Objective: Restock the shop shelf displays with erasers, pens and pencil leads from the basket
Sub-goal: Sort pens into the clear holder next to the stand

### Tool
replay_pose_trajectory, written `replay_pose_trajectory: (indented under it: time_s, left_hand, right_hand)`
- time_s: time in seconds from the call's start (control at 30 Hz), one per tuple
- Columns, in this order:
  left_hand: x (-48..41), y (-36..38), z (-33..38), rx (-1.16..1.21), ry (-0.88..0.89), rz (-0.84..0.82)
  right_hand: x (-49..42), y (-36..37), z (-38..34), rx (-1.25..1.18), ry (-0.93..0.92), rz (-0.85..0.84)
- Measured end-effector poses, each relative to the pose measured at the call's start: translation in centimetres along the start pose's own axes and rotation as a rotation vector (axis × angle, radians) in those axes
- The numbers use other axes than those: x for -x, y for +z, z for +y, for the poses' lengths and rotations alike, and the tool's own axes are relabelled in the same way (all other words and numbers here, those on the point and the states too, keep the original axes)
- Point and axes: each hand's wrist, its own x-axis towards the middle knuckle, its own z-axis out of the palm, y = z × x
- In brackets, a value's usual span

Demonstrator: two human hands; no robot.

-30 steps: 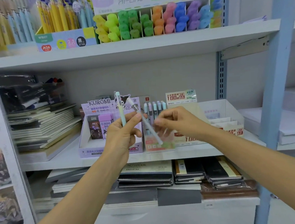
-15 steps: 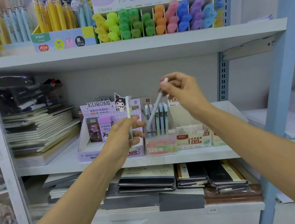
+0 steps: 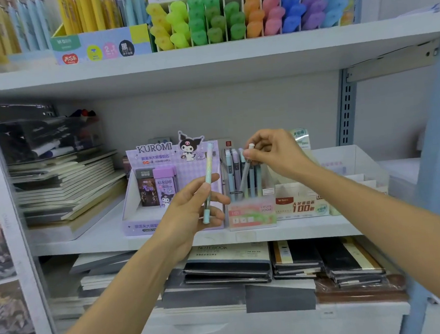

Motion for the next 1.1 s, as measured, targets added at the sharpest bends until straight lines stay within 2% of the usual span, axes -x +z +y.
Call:
replay_pose_trajectory:
  time_s: [0.17,0.3,0.4,0.53,0.6,0.7,0.77,0.83,0.93,1.1]
  left_hand:
    - [-0.3,-0.4,-0.2,0.076,-0.014,-0.051]
    - [-0.3,-0.5,-0.4,0.132,-0.036,-0.067]
    - [-0.3,-0.7,-0.3,0.152,-0.046,-0.062]
    - [-0.1,-0.9,-0.5,0.083,-0.037,-0.068]
    - [-0.2,-0.7,-0.7,0.030,-0.030,-0.066]
    - [-0.2,-0.1,-0.7,-0.047,-0.016,-0.067]
    - [-0.1,0.4,-0.5,-0.108,-0.001,-0.075]
    - [0.0,0.7,0.0,-0.113,0.000,-0.065]
    - [0.0,0.9,0.6,0.007,0.000,0.002]
    - [0.1,1.9,0.8,0.196,0.078,0.146]
  right_hand:
    - [-0.6,0.0,-0.2,0.021,-0.017,-0.054]
    - [-0.7,1.4,0.4,0.037,-0.043,0.009]
    - [-0.4,2.9,0.9,0.137,-0.052,0.039]
    - [-0.1,2.8,0.1,0.258,-0.098,0.104]
    - [0.3,2.0,-0.9,0.102,-0.091,0.074]
    - [1.4,0.8,-2.0,-0.281,0.032,-0.107]
    - [2.1,0.1,-2.0,-0.331,0.042,-0.196]
    - [2.7,-0.8,-1.6,-0.408,0.050,-0.169]
    - [3.7,-2.5,-0.7,-0.559,0.095,-0.075]
    - [5.7,-3.4,0.5,-0.543,0.134,-0.210]
